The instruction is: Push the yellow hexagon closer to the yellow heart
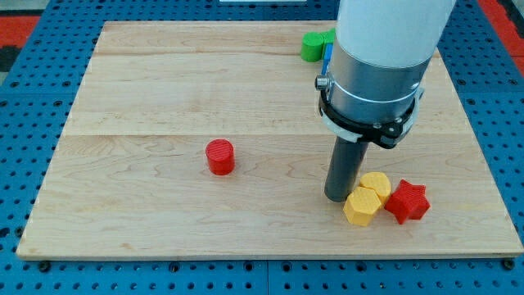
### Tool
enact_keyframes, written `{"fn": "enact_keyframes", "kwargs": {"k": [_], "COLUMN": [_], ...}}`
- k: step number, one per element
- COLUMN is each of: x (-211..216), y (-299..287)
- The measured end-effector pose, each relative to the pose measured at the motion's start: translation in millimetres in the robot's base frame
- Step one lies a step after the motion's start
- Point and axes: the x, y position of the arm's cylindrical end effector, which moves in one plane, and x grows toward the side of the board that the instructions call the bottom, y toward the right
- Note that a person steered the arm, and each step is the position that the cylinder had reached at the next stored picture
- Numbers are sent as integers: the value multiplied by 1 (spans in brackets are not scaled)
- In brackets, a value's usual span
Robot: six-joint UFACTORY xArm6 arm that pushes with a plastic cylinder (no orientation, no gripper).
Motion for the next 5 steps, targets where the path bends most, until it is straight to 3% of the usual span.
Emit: {"fn": "enact_keyframes", "kwargs": {"k": [3, 5], "x": [0, 0], "y": [-22, -180]}}
